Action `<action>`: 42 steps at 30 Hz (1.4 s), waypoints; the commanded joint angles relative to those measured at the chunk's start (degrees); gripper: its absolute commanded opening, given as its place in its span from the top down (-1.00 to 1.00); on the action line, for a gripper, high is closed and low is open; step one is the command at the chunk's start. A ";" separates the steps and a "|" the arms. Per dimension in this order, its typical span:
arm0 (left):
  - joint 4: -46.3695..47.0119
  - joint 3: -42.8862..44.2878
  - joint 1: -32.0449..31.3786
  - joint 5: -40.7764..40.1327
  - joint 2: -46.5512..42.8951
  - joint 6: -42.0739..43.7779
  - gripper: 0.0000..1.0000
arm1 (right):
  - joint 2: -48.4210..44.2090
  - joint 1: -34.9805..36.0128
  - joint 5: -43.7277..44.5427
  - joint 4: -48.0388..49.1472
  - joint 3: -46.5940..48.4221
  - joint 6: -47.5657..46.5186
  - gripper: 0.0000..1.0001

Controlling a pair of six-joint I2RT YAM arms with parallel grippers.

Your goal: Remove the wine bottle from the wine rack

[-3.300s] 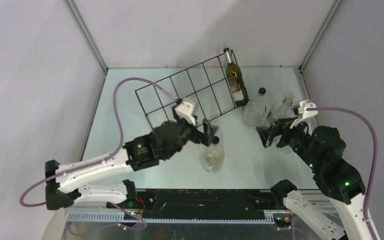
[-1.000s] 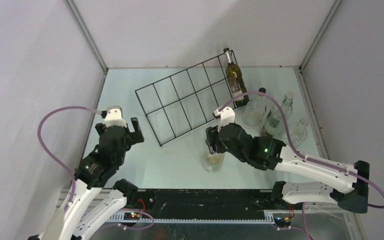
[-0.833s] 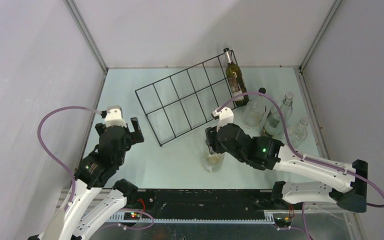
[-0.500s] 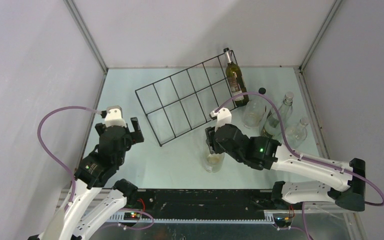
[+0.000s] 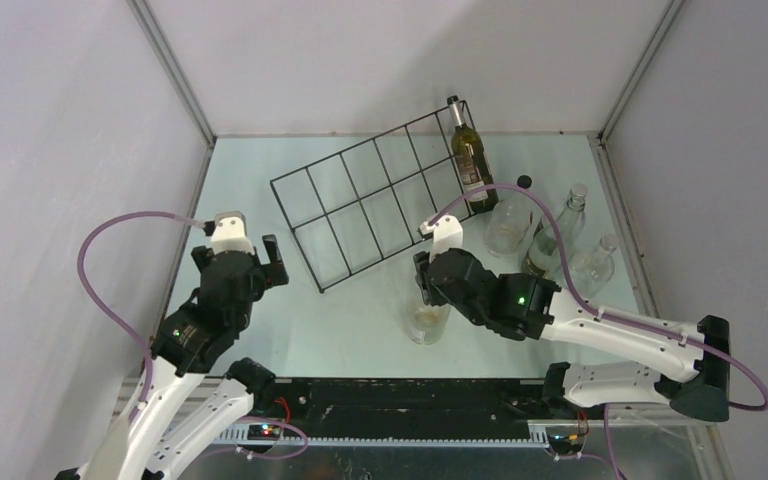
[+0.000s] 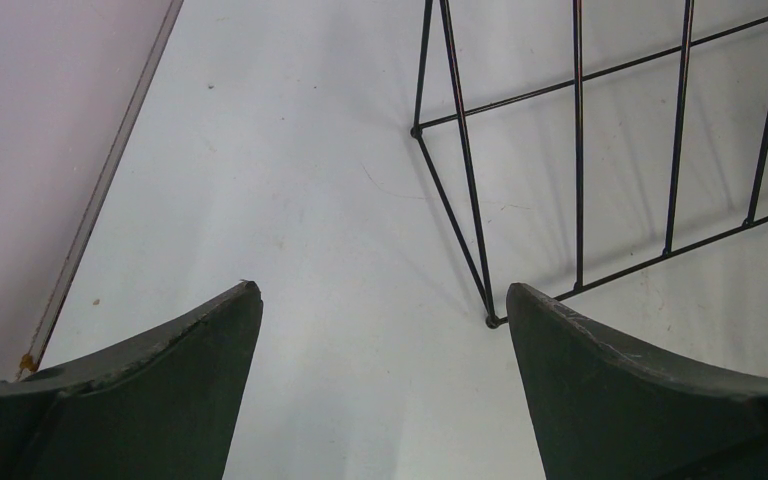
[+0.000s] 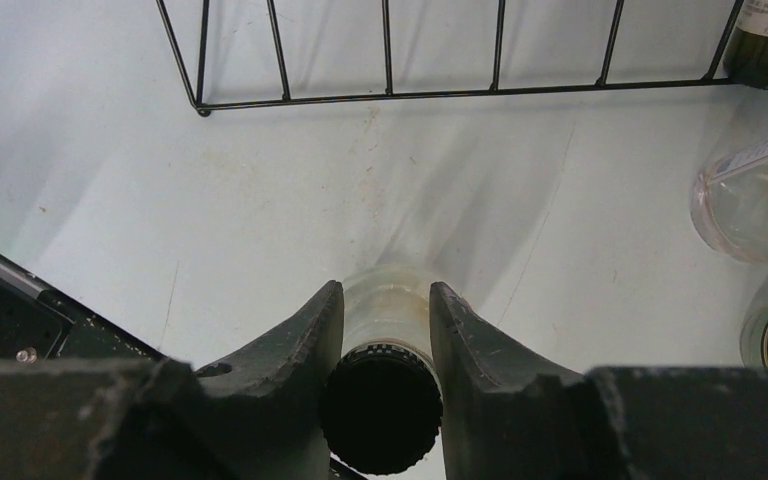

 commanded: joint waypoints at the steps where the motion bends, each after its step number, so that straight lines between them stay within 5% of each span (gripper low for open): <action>1: 1.75 -0.34 0.41 -1.32 0.41 1.28 -0.99 | -1.22 0.00 4.11 -0.51 0.16 0.25 1.00; 9: 1.72 -0.34 0.41 -1.13 0.62 1.28 -0.99 | -4.24 -3.94 5.86 -4.39 0.08 -0.68 1.00; 42: 2.46 -0.42 0.41 0.09 1.94 1.54 -0.99 | -24.88 -38.51 6.63 -14.36 -8.09 -1.49 1.00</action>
